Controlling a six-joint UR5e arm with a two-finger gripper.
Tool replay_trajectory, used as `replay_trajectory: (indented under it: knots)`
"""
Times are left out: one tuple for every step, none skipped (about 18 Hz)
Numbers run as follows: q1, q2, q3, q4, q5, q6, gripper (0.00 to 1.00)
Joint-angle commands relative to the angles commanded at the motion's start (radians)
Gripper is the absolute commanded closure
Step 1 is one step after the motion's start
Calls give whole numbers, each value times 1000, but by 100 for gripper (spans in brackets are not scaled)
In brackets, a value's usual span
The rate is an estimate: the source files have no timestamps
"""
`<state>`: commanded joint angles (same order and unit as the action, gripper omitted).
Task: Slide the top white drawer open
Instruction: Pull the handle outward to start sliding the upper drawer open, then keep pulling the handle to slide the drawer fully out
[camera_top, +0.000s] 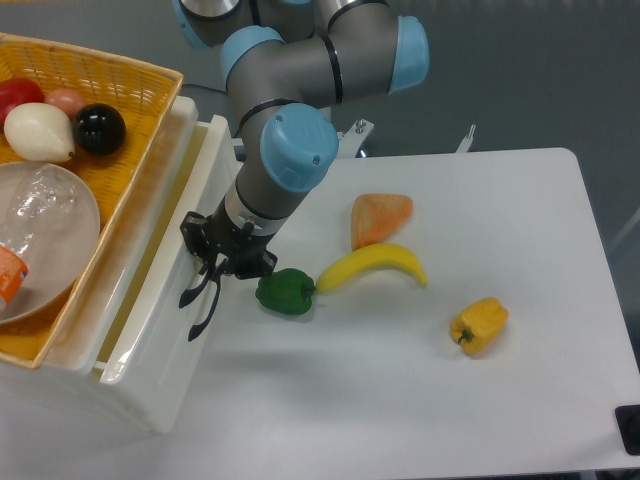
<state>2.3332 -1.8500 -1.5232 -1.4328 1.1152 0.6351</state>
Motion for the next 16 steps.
replay_trajectory:
  knots:
    - [0,-2,0,2,0,0,77]
    - [2,-2,0,3,3,0,78]
    - [5,-2,0,3,8,3,78]
    - [9,-2,0,3,8,3,78]
    - [14,-2,0,5,8,3,79]
    - [18,-2,2,5,8,3,79]
    - [23,-2,2,5,9,5,79]
    - [26,-2,3,6,9,5,79]
    - [28,-3,5,6,9,5,80]
    - [29,-3,5,6,15,5,80]
    - [35,-3,5,5,20,6,80]
    - [37,-3,5,5,21,6,80]
    - [40,-3,5,5,23,6,80]
    - [44,-2,5,5,21,6,80]
    - [48,-2,6,5,23,6,81]
    - [49,-2,6,5,23,8,81]
